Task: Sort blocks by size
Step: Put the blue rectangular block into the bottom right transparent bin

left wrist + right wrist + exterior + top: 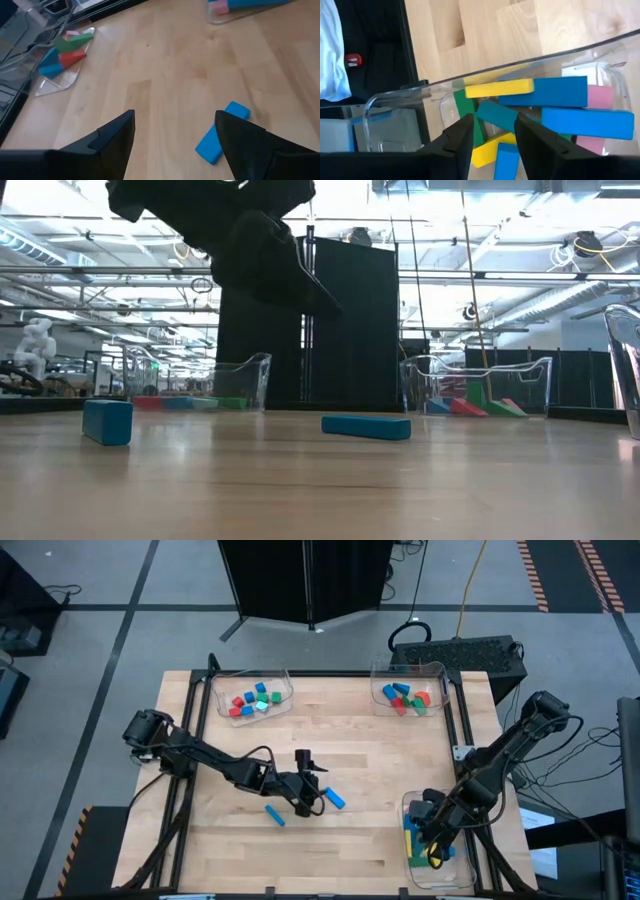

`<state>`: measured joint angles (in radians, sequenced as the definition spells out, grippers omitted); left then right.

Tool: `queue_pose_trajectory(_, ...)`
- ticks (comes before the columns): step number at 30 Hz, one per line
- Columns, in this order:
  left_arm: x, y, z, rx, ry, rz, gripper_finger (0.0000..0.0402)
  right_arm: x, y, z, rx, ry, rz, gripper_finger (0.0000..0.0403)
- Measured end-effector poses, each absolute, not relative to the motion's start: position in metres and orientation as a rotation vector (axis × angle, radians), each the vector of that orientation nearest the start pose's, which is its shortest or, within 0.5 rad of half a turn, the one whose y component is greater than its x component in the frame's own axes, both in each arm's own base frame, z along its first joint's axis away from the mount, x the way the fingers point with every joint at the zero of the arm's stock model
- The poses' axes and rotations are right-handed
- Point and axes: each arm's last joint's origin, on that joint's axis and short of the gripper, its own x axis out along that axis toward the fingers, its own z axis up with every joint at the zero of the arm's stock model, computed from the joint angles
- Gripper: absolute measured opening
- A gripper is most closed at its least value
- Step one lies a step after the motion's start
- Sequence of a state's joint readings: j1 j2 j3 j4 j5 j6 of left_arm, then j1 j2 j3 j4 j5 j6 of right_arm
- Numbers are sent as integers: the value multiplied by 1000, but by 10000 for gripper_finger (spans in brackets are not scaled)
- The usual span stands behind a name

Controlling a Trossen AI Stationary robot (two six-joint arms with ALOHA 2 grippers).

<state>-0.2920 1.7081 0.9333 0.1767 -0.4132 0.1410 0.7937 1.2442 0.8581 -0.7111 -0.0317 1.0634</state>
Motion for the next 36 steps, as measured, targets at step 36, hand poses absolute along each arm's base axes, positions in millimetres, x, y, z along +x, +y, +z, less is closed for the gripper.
queue_pose_trajectory(36,366,-36,115,196,779,-329,259,158,152,295,404,928,187,130)
